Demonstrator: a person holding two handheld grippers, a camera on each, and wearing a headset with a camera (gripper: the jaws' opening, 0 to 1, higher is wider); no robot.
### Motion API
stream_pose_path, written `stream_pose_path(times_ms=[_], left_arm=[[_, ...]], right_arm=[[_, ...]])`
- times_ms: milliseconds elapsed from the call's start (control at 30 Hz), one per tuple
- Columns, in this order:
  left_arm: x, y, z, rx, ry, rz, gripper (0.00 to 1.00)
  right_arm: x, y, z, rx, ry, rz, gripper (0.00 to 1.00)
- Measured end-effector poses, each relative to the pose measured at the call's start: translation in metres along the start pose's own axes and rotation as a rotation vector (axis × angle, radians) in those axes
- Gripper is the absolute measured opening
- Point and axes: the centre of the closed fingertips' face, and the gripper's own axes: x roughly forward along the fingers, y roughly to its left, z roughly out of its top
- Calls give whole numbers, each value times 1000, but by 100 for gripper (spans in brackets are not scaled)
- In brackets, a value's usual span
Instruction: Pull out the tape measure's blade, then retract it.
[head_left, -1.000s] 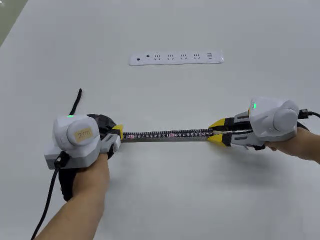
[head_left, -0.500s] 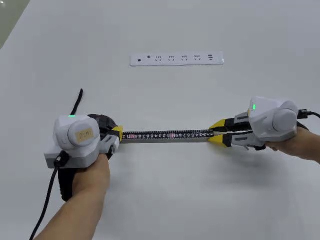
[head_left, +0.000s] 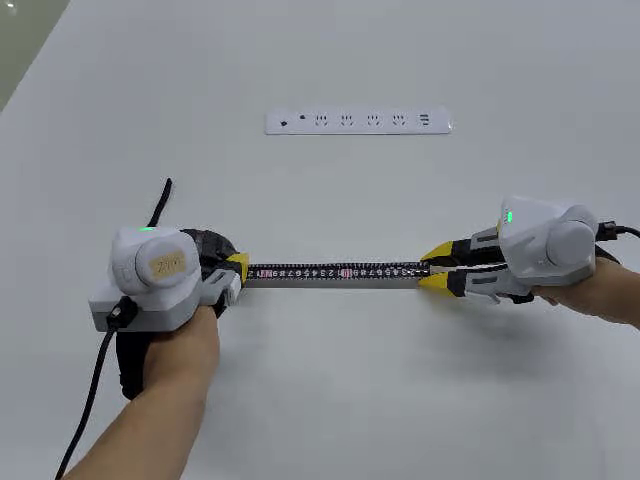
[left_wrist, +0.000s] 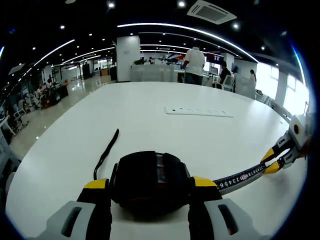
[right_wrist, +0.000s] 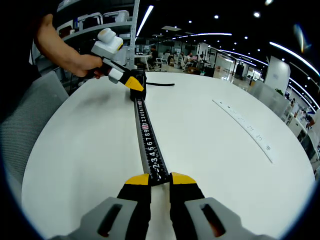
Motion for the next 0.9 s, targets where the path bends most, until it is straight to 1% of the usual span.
stream_pose_path(times_ms=[367,900], left_arm=[[0,0,-1,-8,7,-10,58],[1,0,-1,-19,14,-19,59]], right_arm=[[2,1,2,3,-1,4,12],[14,8,15,2,-14,26,12]])
